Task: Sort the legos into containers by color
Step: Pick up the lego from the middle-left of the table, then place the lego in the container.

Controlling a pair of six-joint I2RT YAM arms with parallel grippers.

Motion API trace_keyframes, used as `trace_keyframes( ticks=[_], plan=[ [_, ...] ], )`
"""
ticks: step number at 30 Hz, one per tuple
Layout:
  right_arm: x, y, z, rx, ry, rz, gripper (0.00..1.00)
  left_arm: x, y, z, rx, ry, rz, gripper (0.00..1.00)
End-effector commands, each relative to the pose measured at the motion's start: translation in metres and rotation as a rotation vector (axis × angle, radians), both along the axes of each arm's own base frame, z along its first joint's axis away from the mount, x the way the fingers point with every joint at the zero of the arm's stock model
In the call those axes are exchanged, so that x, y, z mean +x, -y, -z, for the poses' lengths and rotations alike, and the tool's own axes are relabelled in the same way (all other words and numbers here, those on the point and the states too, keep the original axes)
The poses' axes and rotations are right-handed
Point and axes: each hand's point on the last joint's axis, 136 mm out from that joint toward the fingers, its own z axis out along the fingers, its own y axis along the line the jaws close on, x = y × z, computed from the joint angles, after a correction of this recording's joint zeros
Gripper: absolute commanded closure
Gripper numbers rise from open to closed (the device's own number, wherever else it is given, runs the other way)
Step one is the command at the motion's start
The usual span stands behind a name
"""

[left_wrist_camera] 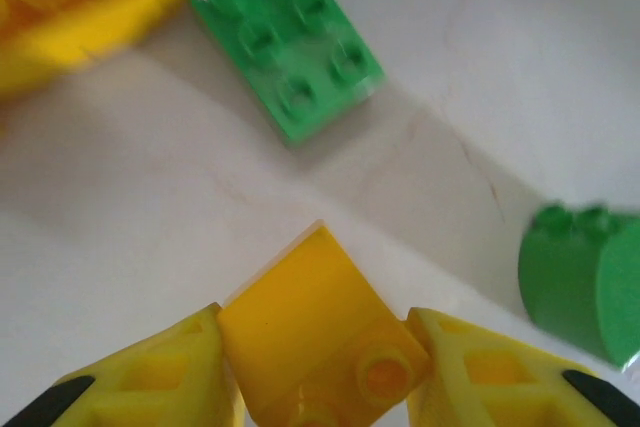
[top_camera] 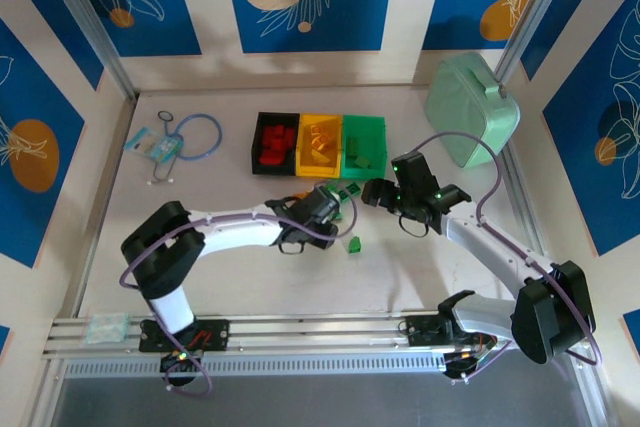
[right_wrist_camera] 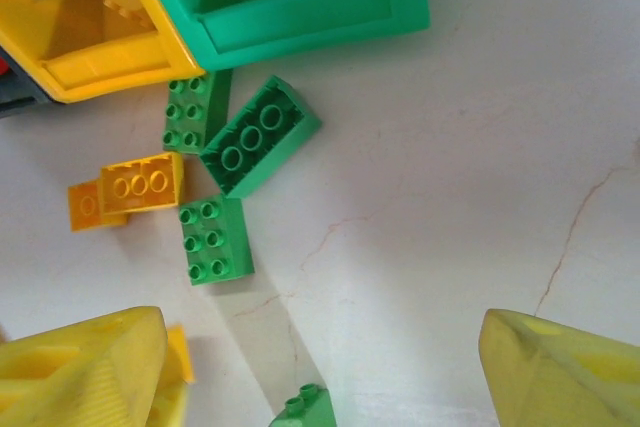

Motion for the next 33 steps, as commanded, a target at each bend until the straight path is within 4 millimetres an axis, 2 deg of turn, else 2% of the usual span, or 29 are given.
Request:
trace_keyframes(
  ticks=[1, 11, 16, 25, 33],
  plan=[
    [-0.008, 0.002, 0.006, 0.020, -0.024, 0.008, 0.18, 0.027, 0.004, -0.043, -0.062, 0.066, -0.011, 0.61],
    [-0.020, 0.010, 0.016, 0.028, -0.040, 0.026, 0.18, 0.110, -0.022, -0.087, -0.163, 0.111, -0.127, 0.61],
    [-0.023, 0.010, 0.019, 0.031, -0.052, 0.025, 0.18, 0.144, -0.022, -0.094, -0.166, 0.116, -0.138, 0.61],
    [-0.026, 0.011, 0.020, 0.028, -0.056, 0.024, 0.18, 0.183, -0.025, -0.093, -0.184, 0.098, -0.160, 0.61],
    [-0.026, 0.011, 0.017, 0.026, -0.056, 0.021, 0.19, 0.200, -0.031, -0.088, -0.181, 0.083, -0.174, 0.59]
  ],
)
